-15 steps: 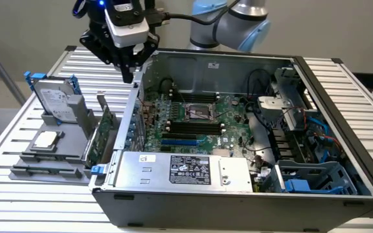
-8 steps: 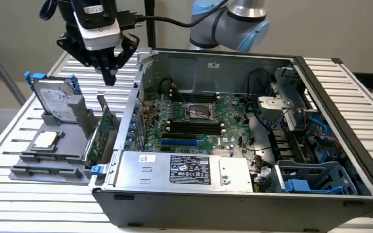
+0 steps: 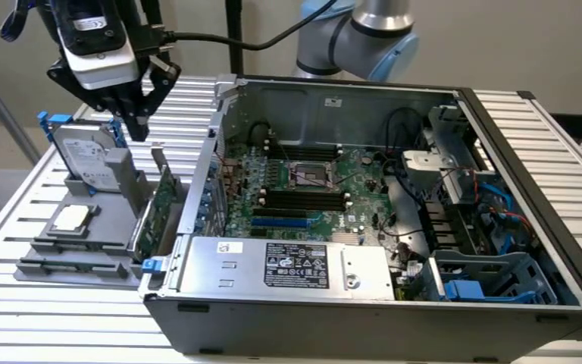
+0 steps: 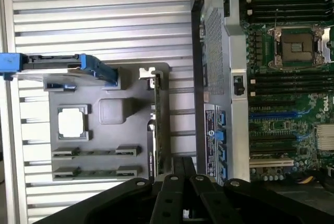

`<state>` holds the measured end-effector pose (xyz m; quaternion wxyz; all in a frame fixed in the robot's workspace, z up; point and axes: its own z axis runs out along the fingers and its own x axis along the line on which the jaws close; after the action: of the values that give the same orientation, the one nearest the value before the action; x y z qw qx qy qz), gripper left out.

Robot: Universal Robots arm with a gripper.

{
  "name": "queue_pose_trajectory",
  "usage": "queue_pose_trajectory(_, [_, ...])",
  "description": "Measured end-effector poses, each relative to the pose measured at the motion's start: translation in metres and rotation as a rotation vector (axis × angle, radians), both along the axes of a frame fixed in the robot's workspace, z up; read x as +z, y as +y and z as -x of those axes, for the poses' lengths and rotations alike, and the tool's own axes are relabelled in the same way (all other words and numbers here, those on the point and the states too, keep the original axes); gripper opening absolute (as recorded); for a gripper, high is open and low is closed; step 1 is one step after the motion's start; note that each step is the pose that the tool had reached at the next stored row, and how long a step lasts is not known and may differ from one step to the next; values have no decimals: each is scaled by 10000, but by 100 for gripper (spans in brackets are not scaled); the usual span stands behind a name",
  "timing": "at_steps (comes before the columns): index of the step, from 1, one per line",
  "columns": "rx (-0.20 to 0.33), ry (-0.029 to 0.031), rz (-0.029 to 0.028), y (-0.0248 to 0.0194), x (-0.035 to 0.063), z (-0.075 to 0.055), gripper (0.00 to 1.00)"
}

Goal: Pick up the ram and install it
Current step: 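Reach for the ram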

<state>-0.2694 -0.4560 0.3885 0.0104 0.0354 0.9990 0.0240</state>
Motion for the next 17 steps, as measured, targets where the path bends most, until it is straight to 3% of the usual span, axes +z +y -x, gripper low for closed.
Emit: queue_pose_trajectory(17, [0, -1, 0, -299, -189, 679, 11])
